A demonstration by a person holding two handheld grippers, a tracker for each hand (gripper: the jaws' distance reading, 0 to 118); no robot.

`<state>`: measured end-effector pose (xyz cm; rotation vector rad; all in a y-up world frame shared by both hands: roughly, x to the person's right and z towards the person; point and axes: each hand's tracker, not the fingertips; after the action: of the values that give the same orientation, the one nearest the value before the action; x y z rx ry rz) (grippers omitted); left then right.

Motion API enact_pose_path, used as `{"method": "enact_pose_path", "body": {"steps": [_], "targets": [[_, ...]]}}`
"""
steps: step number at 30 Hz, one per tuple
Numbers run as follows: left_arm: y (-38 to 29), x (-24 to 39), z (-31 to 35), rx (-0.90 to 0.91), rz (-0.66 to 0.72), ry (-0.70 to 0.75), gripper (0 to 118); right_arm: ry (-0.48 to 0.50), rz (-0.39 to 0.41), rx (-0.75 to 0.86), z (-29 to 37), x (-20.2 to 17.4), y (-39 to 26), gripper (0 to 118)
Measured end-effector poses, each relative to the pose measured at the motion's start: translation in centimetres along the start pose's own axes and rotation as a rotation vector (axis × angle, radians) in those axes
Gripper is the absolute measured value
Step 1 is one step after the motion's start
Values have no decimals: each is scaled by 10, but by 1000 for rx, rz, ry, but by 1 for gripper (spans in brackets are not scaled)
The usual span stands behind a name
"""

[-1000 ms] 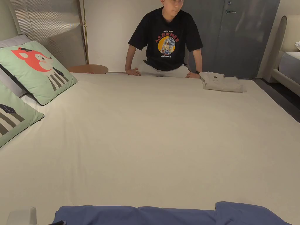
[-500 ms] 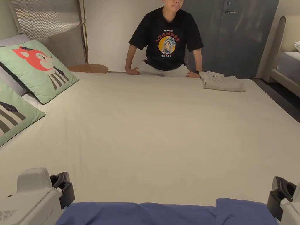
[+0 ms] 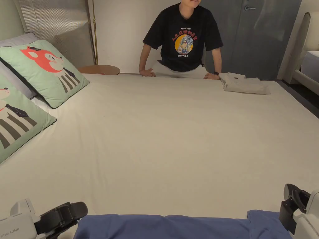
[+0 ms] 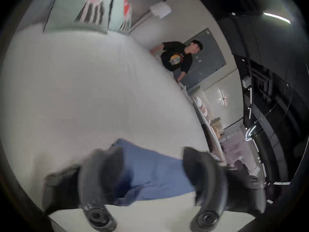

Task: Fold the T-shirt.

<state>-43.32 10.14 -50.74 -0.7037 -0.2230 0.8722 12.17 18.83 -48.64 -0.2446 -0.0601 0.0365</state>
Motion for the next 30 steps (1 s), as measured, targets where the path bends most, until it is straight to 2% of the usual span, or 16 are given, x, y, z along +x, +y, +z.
{"method": "enact_pose_path", "body": {"steps": [2, 6, 9, 10, 11, 13, 14, 16, 18, 23, 30], "targets": [[-1, -17, -6, -64, 34, -8, 104, -2, -6, -6, 1, -5, 1, 1], [-8, -37, -23, -136, 90, -38, 105, 7, -7, -20, 2, -18, 2, 1], [-8, -42, -30, -115, 172, -169, 103, 19, 8, -28, 1, -28, 1, 1], [-10, -43, -37, -135, 224, -211, 100, 22, 12, -30, 1, -31, 1, 1], [-14, -42, -45, -151, 245, -229, 85, 26, 12, -33, 1, -34, 1, 1], [-21, -37, -57, -175, 199, -206, 45, 37, 10, -37, 0, -37, 2, 1], [-26, -33, -66, -192, 161, -131, 15, 40, 12, -38, 1, -40, 2, 1], [-31, -32, -75, -198, 130, -55, 11, 44, 17, -36, 2, -42, 3, 1], [-23, -34, -63, -185, 163, -121, 10, 47, 24, -28, 5, -42, 7, 1], [0, -40, -16, -109, 123, -77, 7, 37, 21, -2, 8, -36, 14, 1], [22, -49, 50, 54, 94, 145, 7, 52, -21, -13, 7, -33, 6, 1]]}}
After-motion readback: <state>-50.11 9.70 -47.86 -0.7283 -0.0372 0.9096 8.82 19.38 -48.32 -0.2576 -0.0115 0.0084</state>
